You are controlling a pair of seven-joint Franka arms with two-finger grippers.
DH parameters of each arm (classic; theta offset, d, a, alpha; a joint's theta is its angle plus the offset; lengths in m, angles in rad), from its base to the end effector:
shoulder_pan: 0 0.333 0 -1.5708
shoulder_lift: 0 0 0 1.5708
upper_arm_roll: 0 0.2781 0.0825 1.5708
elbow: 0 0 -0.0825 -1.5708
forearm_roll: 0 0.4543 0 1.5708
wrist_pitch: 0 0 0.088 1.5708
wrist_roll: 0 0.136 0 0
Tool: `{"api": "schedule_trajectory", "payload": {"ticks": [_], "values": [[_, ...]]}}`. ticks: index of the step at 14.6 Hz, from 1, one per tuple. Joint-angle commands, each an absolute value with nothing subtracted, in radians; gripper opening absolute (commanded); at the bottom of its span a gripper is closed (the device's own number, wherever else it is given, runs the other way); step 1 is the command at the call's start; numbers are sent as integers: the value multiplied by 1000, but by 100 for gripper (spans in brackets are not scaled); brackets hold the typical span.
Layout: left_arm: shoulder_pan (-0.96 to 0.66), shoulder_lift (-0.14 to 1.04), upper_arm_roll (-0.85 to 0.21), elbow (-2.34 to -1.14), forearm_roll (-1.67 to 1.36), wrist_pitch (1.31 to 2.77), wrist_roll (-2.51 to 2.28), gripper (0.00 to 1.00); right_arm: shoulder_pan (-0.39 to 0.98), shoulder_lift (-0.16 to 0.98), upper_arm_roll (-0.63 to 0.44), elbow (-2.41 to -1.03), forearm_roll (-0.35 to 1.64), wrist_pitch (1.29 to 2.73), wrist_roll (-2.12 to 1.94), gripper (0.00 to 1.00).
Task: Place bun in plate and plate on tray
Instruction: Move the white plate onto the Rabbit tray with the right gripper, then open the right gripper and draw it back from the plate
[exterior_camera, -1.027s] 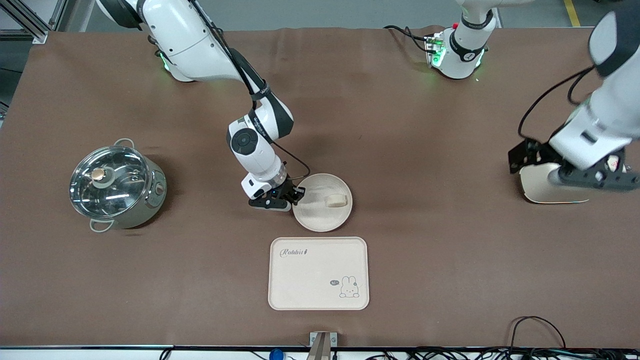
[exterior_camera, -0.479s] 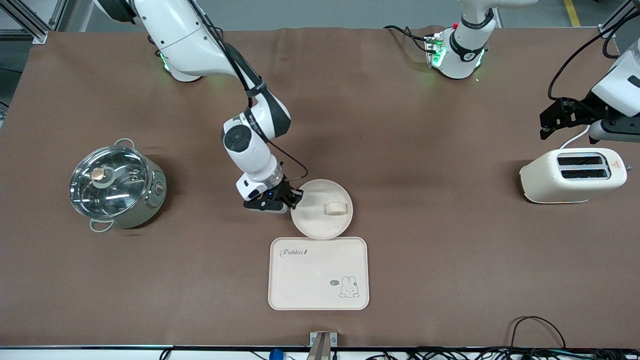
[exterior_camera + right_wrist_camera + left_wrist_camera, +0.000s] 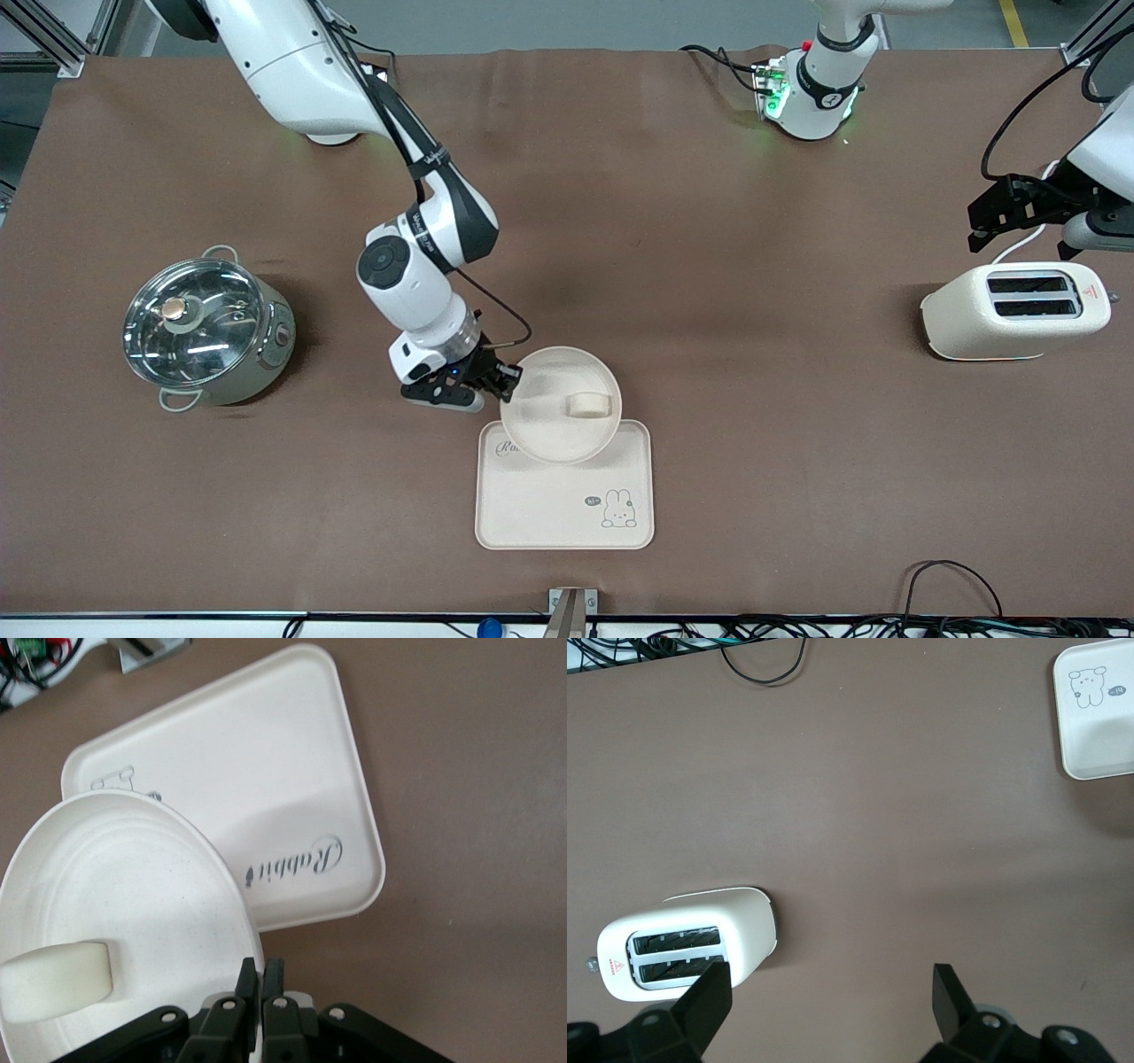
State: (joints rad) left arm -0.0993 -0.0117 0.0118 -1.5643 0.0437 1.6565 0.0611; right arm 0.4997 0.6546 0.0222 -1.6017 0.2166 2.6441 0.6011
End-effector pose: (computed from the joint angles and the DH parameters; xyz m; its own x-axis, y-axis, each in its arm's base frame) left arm 0.6317 -0.0498 0.5768 0.9833 -0.1512 0.1008 -0.1468 -0.9879 -0.0498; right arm 0.6708 0.3809 0.1869 0.9389 -0.2836 0.1952 -0.2030 -0.9139 -0.3516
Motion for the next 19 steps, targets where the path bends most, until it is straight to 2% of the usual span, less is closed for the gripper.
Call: {"api": "schedule_trajectory", "payload": {"ticks": [1, 4, 6, 10, 15, 16, 17, 18, 19], "values": [[-95, 6, 18, -1529, 26, 1632, 74, 100, 454, 794, 34, -1423, 232, 2638, 589, 0], [-91, 8, 20, -1529, 28, 1631, 74, 100, 437, 987, 34, -1104, 230, 2518, 609, 0], [-91, 9, 20, -1529, 29, 1632, 72, 100, 436, 1072, 34, -985, 230, 2488, 618, 0], [-91, 9, 20, -1528, 29, 1632, 66, 100, 436, 1143, 31, -951, 229, 2517, 606, 0], [-92, 8, 20, -1535, 28, 1631, 68, 100, 436, 1150, 32, -960, 229, 2525, 598, 1], [-92, 6, 18, -1539, 25, 1632, 63, 100, 434, 1150, 34, -962, 232, 2525, 604, 8], [-92, 6, 18, -1540, 12, 1631, 60, 100, 431, 1150, 34, -966, 232, 2525, 610, 31], [-92, 6, 20, -1543, -12, 1632, 55, 100, 431, 1150, 32, -968, 230, 2525, 612, 48], [-92, 6, 20, -1543, -24, 1632, 51, 100, 430, 1149, 32, -968, 230, 2523, 611, 51]]}}
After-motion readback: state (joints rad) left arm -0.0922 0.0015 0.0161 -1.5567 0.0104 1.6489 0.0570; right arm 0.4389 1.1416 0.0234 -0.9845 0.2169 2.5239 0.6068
